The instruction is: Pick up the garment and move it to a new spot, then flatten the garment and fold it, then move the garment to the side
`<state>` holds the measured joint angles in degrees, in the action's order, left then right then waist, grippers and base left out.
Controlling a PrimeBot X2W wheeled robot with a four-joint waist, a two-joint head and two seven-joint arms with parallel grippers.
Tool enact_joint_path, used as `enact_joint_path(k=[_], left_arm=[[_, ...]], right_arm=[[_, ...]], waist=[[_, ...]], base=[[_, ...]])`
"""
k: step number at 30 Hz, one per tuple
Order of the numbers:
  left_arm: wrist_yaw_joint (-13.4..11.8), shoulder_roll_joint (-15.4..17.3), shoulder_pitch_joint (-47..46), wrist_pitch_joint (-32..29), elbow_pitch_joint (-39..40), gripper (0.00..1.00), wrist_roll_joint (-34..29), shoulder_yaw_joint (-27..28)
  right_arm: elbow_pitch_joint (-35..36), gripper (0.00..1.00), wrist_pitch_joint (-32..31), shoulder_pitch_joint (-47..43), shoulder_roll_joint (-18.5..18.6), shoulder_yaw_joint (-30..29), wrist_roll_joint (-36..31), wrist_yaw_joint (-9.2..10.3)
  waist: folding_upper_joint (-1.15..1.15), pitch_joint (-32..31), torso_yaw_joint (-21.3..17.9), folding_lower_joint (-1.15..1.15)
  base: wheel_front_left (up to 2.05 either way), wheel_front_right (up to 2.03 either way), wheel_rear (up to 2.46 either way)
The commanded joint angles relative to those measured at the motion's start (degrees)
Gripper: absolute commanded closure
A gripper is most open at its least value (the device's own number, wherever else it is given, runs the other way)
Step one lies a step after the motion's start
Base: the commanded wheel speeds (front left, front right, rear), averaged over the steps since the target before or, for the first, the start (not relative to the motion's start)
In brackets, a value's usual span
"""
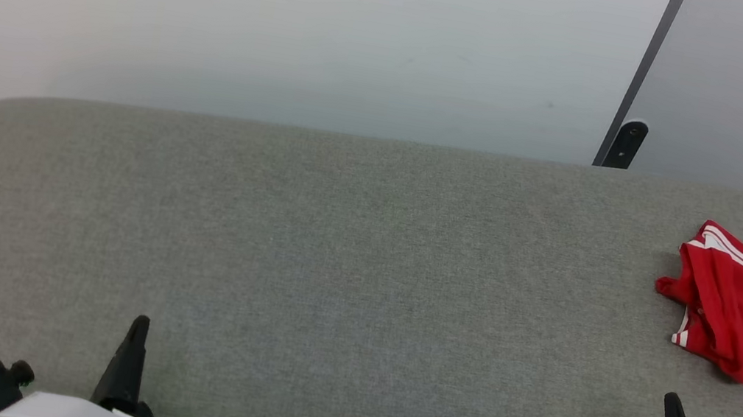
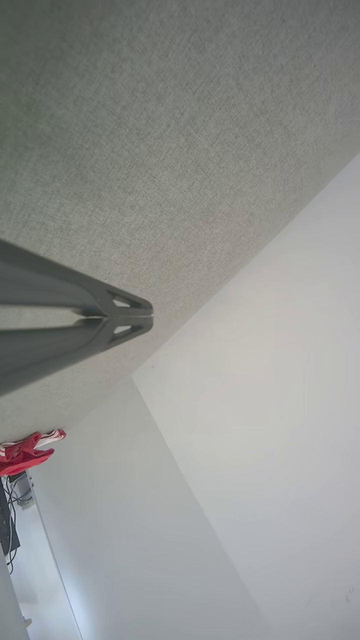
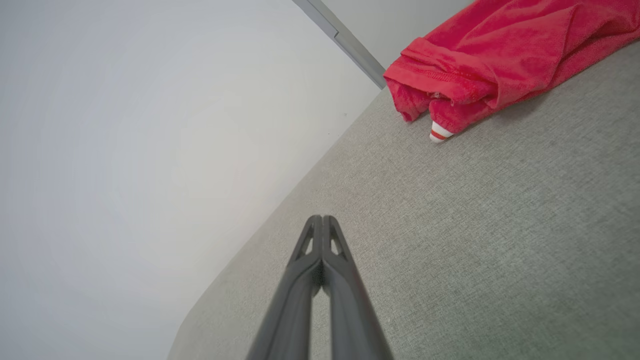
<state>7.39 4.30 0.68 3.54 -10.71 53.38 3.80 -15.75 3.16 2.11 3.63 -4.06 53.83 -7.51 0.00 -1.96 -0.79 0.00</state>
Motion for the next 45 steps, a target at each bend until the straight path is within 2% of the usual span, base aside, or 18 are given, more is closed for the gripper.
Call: enact_joint_path(k=[1, 45], left_arm=[[0.08, 0.11, -1.44, -0.37, 0.32, 1.00, 2.01, 0.29], [0.14, -0.82, -5.41, -6.91, -2.14, 1.00, 27.14, 1.86]], right_arm=[[0.84, 1.00, -0.43, 1.82, 0.10, -0.37, 2.15, 0.01], [1.54, 1.00, -6.80, 3.56, -0.53, -1.92, 26.94, 0.03]], waist=[[0.00, 0.05, 0.02, 0.00], [0.00, 1.31, 0.48, 0.00]], base=[[0.00, 0.00, 0.00], [0.00, 0.00, 0.00]])
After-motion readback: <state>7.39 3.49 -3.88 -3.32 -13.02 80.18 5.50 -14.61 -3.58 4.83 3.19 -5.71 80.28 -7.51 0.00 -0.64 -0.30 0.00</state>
